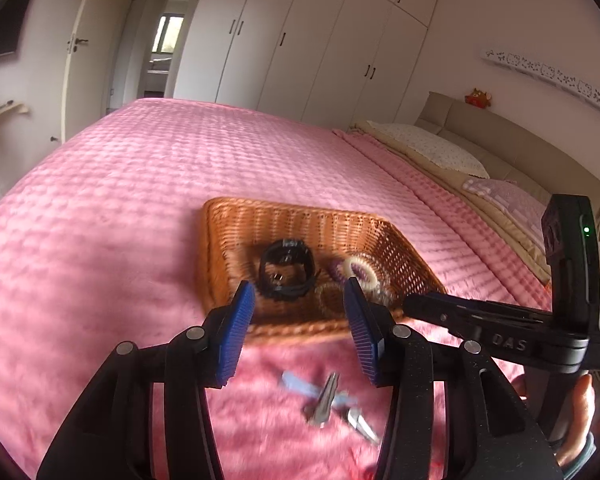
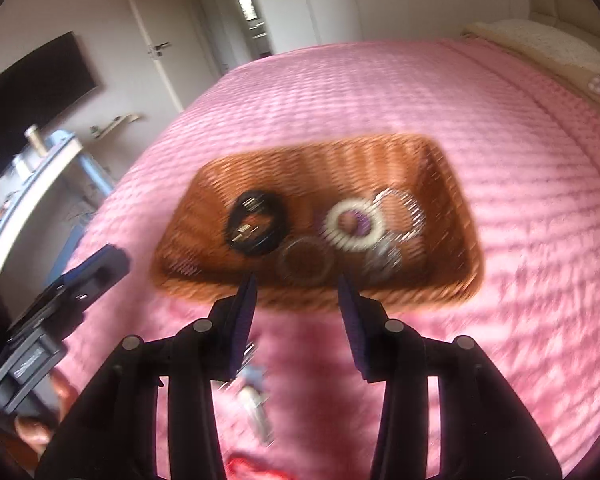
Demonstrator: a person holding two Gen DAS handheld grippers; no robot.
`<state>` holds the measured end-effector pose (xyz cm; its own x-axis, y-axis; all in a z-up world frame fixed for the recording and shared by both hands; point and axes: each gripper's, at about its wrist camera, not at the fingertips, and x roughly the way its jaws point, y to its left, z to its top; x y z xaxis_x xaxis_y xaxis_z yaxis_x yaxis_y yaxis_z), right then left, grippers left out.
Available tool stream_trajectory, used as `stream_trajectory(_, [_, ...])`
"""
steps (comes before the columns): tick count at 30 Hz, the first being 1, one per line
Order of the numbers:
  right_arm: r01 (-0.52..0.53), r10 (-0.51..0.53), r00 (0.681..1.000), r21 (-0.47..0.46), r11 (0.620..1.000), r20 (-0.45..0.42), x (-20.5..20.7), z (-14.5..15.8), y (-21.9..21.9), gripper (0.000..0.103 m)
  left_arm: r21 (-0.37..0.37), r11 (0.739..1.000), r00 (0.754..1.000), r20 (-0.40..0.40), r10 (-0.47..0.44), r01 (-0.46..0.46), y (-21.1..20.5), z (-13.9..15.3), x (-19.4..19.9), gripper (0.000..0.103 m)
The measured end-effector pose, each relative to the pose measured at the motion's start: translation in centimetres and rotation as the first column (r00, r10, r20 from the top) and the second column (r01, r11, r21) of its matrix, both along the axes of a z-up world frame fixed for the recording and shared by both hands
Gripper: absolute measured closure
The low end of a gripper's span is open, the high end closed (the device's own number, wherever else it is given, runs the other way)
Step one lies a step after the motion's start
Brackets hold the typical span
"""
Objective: Organize jewelry
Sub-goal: 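Withdraw both grippers from the basket toward the silver keys, then grasp the silver keys with the left gripper while the right grasps the other key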
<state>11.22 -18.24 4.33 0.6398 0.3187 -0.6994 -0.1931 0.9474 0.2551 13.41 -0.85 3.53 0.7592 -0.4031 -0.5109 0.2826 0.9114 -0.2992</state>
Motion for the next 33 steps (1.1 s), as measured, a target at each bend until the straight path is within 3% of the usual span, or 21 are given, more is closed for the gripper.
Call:
stream_trajectory(10, [-0.039,0.038,0.999,-0.106,0.994,-0.014,-5.6,-4.5,3.4,0.064,0.037,0.999,0.998,-0.068,-0.014,0.017,0.5,-3.8,-4.6,0.058])
stream_trajectory(14, [-0.045,0.041,0.999,-0.14,0.989,-0.029,-6.2,-6.8,4.3,0.065,0.098,0.994,0.994,-0.108,-0.028,0.038,-0.6,-6.1,-4.9,0.059])
stream_trajectory(18, [-0.044,0.039,0.999,-0.18,0.983,-0.033,-6.0,-7.9,4.9,0.075,0.114,0.992,0.991,-0.129,-0.046,0.061,-1.0,-6.8,-4.6,0.06])
stream_trajectory(21, [-0.051,0.047,0.999,-0.181,0.982,-0.027,-5.5,-7.9,5.1,0.078,0.103,0.992,0.987,-0.149,-0.061,0.077,-1.3,-7.3,-4.3,0.06])
stream_trajectory(25, [-0.061,0.054,0.998,-0.177,0.982,-0.041,-5.0,-8.4,5.1,0.091,0.086,0.991,0.979,-0.182,-0.088,0.105,-1.7,-7.8,-3.8,0.06])
stream_trajectory(29, [-0.016,0.009,0.999,-0.156,0.988,-0.044,-4.9,-8.2,3.8,0.091,0.076,0.987,0.97,-0.208,-0.123,0.142,-2.3,-8.2,-3.2,0.06])
stream_trajectory(33, [0.023,-0.031,0.998,-0.114,0.993,-0.062,-4.5,-8.4,1.7,0.091,0.111,0.977,0.961,-0.232,-0.152,0.181,-3.8,-8.6,-2.4,0.061])
